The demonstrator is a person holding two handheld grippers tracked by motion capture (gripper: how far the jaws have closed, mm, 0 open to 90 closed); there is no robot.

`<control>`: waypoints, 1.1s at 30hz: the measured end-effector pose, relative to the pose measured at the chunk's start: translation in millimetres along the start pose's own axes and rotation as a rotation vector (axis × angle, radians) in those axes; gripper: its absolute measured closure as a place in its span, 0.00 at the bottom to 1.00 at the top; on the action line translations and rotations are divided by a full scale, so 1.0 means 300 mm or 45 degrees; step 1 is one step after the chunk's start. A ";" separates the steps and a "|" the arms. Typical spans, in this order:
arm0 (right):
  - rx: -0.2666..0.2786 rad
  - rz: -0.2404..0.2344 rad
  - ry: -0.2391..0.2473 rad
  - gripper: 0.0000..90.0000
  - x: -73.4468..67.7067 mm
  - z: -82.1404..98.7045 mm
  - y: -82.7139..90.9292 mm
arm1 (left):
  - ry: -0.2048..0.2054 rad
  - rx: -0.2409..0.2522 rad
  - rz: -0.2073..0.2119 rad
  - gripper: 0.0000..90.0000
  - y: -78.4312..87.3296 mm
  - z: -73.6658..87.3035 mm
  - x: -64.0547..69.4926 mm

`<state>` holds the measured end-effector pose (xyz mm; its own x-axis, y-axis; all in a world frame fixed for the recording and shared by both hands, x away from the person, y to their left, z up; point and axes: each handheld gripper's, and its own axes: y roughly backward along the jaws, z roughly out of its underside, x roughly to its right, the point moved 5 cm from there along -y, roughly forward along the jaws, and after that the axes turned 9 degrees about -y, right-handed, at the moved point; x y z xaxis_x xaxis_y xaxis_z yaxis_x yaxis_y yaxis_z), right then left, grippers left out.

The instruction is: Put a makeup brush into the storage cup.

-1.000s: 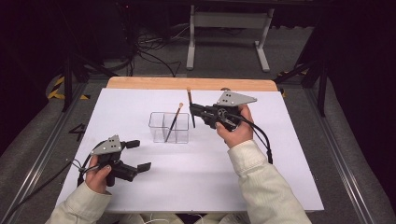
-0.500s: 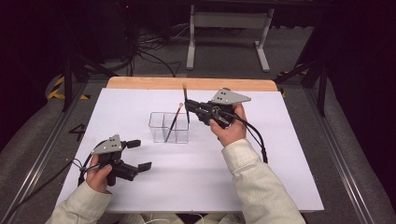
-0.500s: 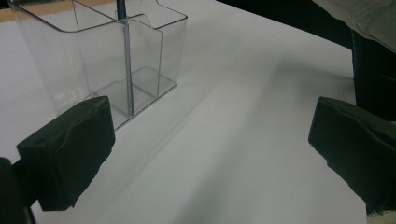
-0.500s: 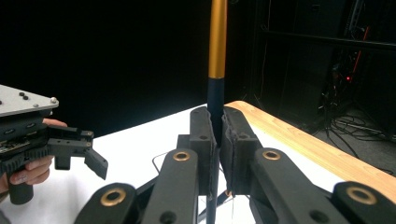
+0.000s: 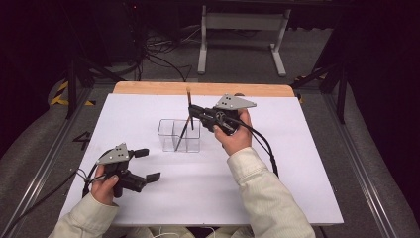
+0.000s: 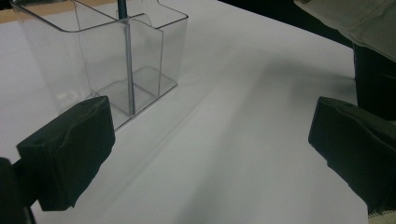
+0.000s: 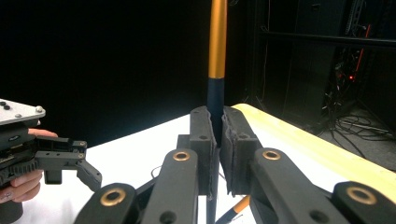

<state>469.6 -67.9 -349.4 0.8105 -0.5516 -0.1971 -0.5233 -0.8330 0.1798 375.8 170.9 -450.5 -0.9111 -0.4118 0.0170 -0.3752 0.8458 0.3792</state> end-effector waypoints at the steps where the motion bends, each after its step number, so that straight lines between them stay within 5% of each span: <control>1: 0.003 0.001 0.001 0.93 0.000 0.001 -0.003 | 0.000 0.000 0.001 0.01 0.000 0.000 0.000; 33: -0.028 -0.009 -0.082 0.93 0.001 0.096 -0.120 | -0.007 -0.010 0.002 0.01 -0.005 0.003 0.002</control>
<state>481.2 -39.2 -383.7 0.7950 -0.5481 -0.2599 -0.5113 -0.8360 0.1992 375.7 169.8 -451.9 -0.9127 -0.4085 0.0122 -0.3725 0.8437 0.3867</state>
